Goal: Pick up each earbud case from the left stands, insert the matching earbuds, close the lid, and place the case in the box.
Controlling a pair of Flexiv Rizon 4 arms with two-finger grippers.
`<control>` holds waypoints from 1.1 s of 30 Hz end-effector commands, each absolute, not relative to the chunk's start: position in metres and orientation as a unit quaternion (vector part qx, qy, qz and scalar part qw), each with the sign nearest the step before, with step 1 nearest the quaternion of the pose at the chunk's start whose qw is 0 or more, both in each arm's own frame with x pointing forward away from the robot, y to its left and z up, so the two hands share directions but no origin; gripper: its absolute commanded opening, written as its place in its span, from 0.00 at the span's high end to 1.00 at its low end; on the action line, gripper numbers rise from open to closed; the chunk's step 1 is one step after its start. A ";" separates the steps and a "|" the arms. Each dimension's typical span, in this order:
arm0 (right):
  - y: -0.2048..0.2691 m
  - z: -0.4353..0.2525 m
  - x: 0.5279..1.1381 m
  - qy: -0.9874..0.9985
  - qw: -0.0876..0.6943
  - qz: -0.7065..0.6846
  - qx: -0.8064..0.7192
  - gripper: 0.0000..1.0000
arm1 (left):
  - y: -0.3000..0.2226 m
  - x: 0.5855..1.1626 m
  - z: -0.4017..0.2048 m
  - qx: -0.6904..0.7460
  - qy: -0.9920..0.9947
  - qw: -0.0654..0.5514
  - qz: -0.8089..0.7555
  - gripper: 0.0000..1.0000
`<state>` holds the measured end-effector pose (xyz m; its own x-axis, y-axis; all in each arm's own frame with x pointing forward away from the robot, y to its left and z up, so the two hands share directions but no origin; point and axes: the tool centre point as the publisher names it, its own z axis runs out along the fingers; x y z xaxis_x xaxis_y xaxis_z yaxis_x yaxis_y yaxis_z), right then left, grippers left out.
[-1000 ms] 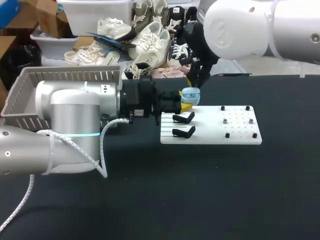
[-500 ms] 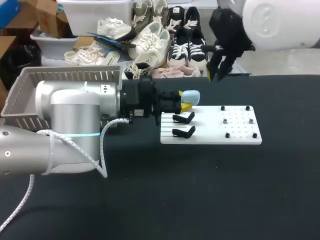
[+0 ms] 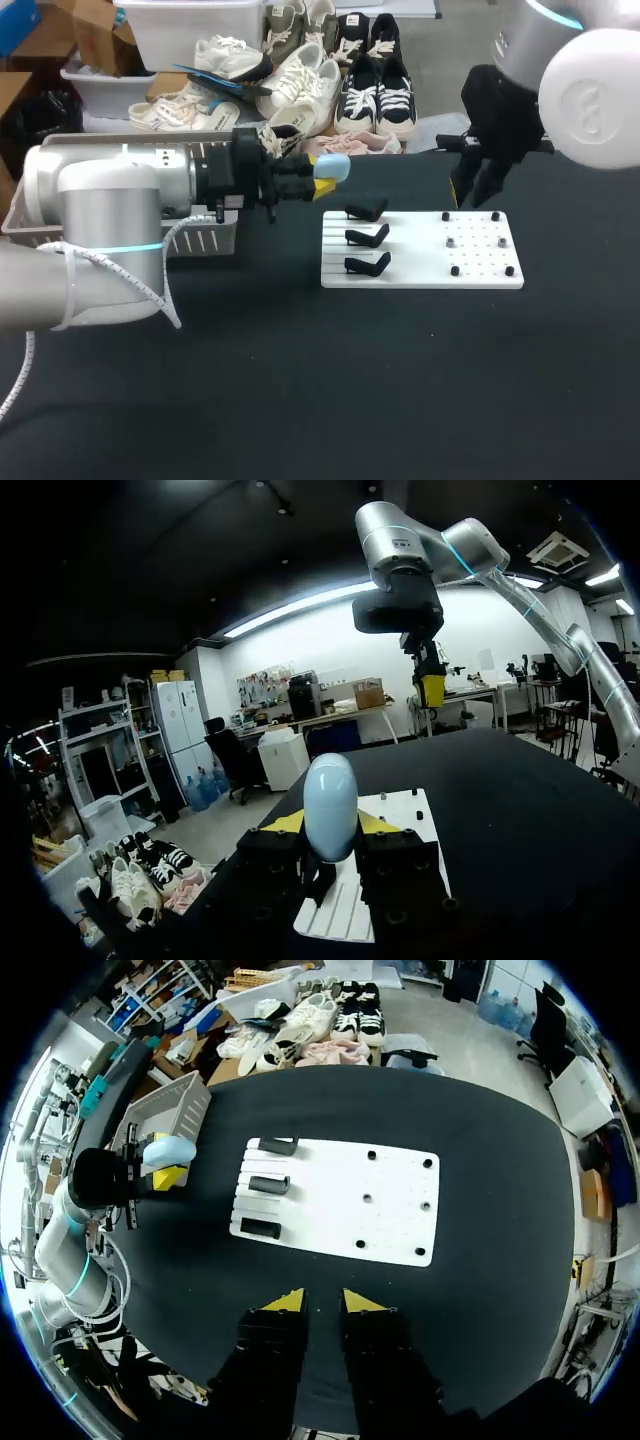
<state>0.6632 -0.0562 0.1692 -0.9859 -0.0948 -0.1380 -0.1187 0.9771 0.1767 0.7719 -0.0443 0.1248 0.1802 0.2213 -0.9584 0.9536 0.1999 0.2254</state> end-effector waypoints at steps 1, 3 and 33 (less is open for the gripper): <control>-0.054 0.169 0.658 0.992 0.081 0.083 -0.040 0.81 | 0.002 0.771 0.138 0.533 0.559 0.552 -0.313 1.00; -0.053 0.170 0.657 0.993 0.080 0.079 -0.032 0.82 | 0.020 0.776 0.140 0.529 0.569 0.554 -0.298 1.00; -0.012 0.161 0.640 0.997 0.048 0.051 0.032 0.84 | 0.147 0.818 0.065 0.474 0.653 0.507 -0.302 0.65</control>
